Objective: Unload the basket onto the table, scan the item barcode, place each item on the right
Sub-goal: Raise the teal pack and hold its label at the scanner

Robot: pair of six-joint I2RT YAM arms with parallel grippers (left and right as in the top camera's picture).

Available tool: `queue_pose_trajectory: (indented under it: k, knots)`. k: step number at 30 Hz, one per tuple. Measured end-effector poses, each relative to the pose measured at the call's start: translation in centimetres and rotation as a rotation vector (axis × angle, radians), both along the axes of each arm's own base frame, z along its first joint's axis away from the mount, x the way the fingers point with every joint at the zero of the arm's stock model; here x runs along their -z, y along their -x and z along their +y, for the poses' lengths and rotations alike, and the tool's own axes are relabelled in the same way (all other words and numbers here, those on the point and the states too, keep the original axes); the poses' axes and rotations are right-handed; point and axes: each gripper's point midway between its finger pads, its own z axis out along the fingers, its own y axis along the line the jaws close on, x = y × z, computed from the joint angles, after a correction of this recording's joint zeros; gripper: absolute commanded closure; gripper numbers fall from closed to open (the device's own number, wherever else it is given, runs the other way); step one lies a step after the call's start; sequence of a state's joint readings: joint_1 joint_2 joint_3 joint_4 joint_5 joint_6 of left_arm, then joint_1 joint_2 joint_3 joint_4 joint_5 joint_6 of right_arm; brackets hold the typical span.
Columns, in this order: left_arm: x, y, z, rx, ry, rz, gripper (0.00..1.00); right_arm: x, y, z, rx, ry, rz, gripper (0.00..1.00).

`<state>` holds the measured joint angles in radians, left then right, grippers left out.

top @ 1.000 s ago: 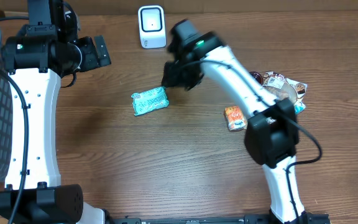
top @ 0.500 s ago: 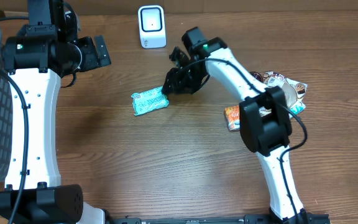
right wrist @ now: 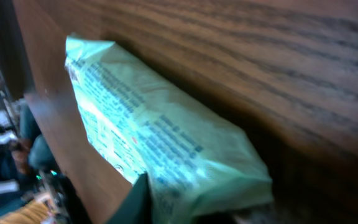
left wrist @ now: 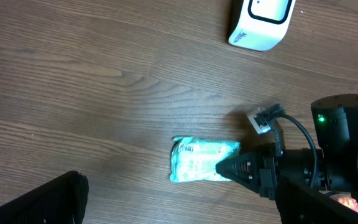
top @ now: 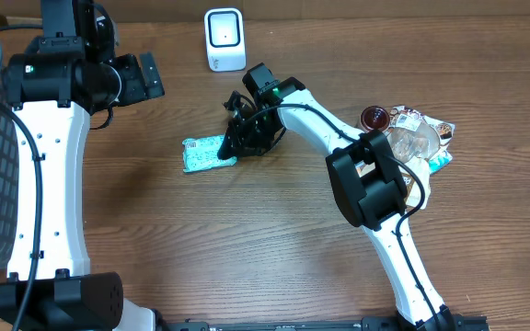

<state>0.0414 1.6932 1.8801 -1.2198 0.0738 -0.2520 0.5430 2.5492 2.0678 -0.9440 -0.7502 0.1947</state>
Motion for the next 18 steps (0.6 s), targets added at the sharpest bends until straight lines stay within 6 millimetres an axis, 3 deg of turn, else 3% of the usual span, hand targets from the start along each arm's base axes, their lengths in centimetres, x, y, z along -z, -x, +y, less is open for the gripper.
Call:
queue_pose_trajectory:
  k: [6,10,11,15,17,18]
  knots:
    - [0.0,0.0,0.0,0.0,0.0,0.0,0.0,-0.3,-0.2,-1.0,0.03,-0.011,0.055,0.96]
    - [0.0,0.0,0.0,0.0,0.0,0.0,0.0,-1.0,-1.4,-3.7,0.087,0.009,0.081,0.96]
    - [0.0,0.0,0.0,0.0,0.0,0.0,0.0,-2.0,-1.9,-4.5,0.103,0.009,0.07,0.96]
    - [0.0,0.0,0.0,0.0,0.0,0.0,0.0,-8.4,-2.6,-6.2,0.122,-0.018,-0.027,0.96]
    - [0.0,0.0,0.0,0.0,0.0,0.0,0.01,-14.7,-2.5,-6.5,0.12,-0.068,-0.148,0.96]
    - [0.0,0.0,0.0,0.0,0.0,0.0,0.01,-18.7,-2.0,-6.7,0.116,-0.104,-0.225,0.96]
